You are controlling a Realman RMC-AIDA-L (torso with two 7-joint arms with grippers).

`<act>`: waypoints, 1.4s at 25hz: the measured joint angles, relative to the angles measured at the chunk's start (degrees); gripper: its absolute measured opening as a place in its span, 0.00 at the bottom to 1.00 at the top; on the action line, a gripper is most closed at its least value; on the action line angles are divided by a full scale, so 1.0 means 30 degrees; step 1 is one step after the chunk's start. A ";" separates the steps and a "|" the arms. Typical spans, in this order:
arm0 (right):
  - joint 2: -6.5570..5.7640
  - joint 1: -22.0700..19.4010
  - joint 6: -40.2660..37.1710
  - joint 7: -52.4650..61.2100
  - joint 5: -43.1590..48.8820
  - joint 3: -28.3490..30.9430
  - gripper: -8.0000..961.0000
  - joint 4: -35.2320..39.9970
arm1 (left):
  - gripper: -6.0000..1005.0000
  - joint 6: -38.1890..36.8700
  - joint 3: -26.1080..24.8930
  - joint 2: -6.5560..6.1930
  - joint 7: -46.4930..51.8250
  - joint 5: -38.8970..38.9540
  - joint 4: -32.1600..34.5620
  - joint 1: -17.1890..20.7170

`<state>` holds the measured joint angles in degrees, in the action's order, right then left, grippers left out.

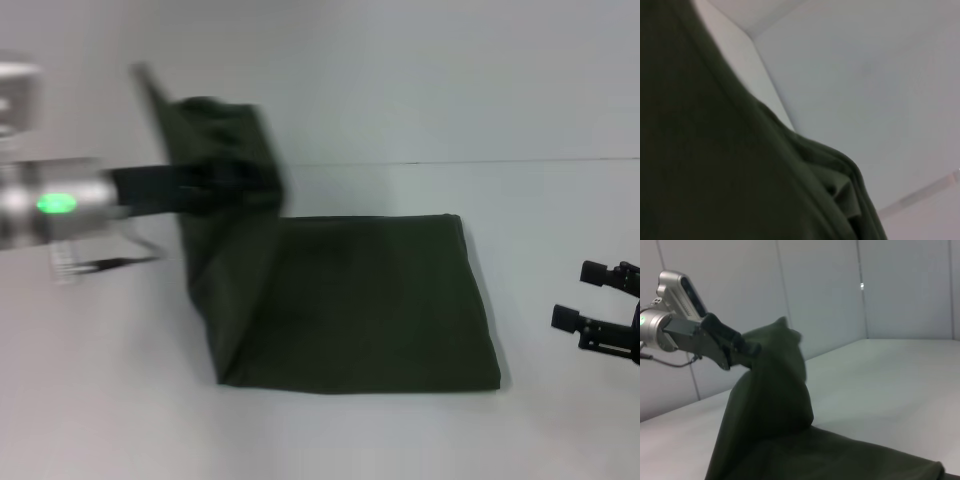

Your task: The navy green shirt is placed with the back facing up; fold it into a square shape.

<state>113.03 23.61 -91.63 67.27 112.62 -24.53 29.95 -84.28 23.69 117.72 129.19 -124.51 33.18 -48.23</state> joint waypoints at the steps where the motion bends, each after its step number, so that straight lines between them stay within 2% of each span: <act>1: -0.0032 -0.0047 0.0039 0.0081 0.0020 0.0138 0.95 -0.0004 | 0.02 0.0401 0.0624 0.0414 0.0049 0.0023 -0.0094 -0.0487; 4: -0.0074 -0.0181 0.0236 0.0215 0.0076 0.0461 0.95 -0.0020 | 0.02 0.1601 0.1815 0.1620 0.0158 0.0055 -0.0642 -0.1527; 5: -0.0086 -0.0227 0.0338 0.0238 0.0077 0.0530 0.95 -0.0021 | 0.02 0.2083 0.2123 0.1957 0.0161 0.0072 -0.1025 -0.1798; 6: -0.0093 -0.0257 0.0410 0.0259 0.0077 0.0573 0.95 -0.0025 | 0.02 0.2753 0.2379 0.2115 0.0130 0.0164 -0.1778 -0.2147; 8: -0.0104 -0.0278 0.0533 0.0317 0.0087 0.0637 0.95 -0.0038 | 0.02 0.3446 0.2583 0.2220 0.0050 0.0272 -0.2586 -0.2420; 9: -0.0104 -0.0280 0.0549 0.0359 0.0097 0.0654 0.95 -0.0047 | 0.02 0.5681 0.2842 0.2243 -0.0315 0.0520 -0.5068 -0.3080; 10: -0.0103 -0.0281 0.0553 0.0412 0.0100 0.0655 0.95 -0.0049 | 0.02 0.6449 0.2887 0.2240 -0.0442 0.0567 -0.5784 -0.3263; 14: -0.0101 -0.0273 0.0565 0.0594 0.0106 0.0599 0.95 -0.0031 | 0.09 0.7652 0.2733 0.2307 -0.0723 0.0830 -0.7472 -0.3416; 15: -0.0097 -0.0271 0.0583 0.0627 0.0109 0.0591 0.95 -0.0006 | 0.12 0.6847 0.2673 0.2295 -0.0779 0.1729 -0.7610 -0.3148; 16: -0.0097 -0.0271 0.0583 0.0627 0.0109 0.0591 0.95 -0.0006 | 0.18 0.6847 0.2673 0.2295 -0.0779 0.1729 -0.7610 -0.3148; 19: -0.0094 -0.0257 0.0645 0.0715 0.0105 0.0655 0.95 0.0009 | 0.37 0.4504 0.2665 0.2207 -0.1219 0.4454 -0.7074 -0.2321; 21: -0.0092 -0.0208 0.0818 0.0986 0.0014 0.0793 0.95 -0.0026 | 0.44 0.2150 0.2645 0.2136 -0.2637 0.6819 -0.6010 -0.1385; 24: -0.0038 -0.0069 0.1162 0.1902 -0.0288 0.1392 0.95 -0.0035 | 0.54 0.0211 0.2698 0.2096 -0.5503 0.8710 -0.4719 -0.0187; 30: -0.0054 0.1197 0.1500 0.5395 -0.0906 0.1905 0.95 0.0121 | 0.81 0.0743 0.2653 0.2055 -1.1613 0.9267 -0.3777 0.2234; 33: -0.0141 0.2531 0.1778 0.6265 -0.0731 0.1008 0.95 0.0175 | 0.85 0.1321 0.2533 0.2051 -1.3228 0.9991 -0.3777 0.3307; 35: -0.0160 0.3483 0.2658 0.6738 -0.0609 -0.0314 0.95 0.0299 | 0.87 0.1348 0.2332 0.2041 -1.3701 1.0223 -0.3710 0.3737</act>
<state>112.55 34.06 -83.65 87.48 110.79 -25.47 30.84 -80.24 30.69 123.84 88.09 -93.84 22.05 -37.02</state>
